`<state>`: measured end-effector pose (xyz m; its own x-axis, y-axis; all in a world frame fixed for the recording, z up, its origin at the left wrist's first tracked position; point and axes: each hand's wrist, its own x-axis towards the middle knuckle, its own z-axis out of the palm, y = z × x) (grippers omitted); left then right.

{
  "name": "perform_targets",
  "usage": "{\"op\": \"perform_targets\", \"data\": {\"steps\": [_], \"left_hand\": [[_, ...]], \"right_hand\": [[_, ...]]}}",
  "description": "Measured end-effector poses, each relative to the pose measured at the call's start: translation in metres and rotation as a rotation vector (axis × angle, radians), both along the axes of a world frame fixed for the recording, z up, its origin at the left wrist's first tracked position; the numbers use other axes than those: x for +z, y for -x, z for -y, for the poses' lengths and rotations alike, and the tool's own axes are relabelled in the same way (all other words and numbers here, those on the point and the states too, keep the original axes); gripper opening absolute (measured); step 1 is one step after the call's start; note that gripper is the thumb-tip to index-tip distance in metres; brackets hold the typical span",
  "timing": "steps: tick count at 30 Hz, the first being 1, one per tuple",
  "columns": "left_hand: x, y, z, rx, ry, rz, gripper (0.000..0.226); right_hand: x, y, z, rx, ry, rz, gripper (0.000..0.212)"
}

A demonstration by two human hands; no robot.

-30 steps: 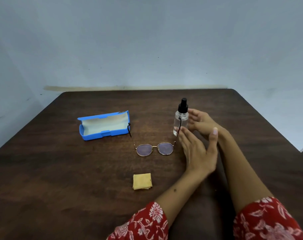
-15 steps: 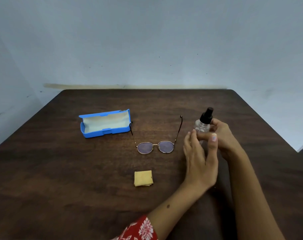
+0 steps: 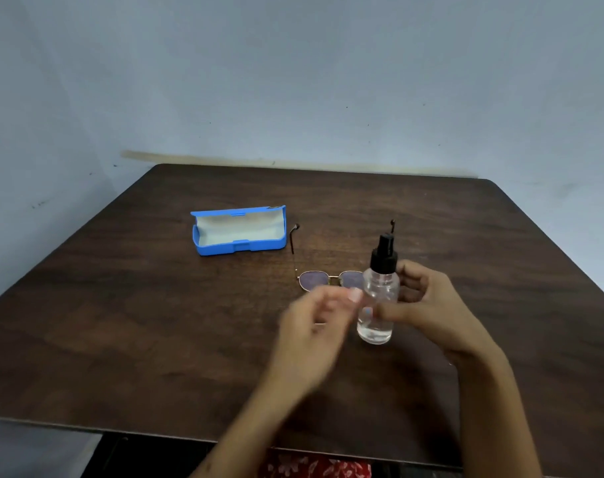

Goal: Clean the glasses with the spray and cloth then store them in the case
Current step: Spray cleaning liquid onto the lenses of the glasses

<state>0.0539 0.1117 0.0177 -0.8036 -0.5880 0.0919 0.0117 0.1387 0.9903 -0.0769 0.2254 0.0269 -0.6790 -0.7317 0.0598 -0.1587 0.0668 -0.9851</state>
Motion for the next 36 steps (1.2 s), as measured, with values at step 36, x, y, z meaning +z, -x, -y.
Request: {"op": "perform_targets", "data": {"steps": [36], "left_hand": [[-0.02, 0.068, 0.117, 0.225, 0.216, 0.016, 0.013]], "right_hand": [[-0.013, 0.016, 0.089, -0.204, -0.314, -0.869, 0.079]]}}
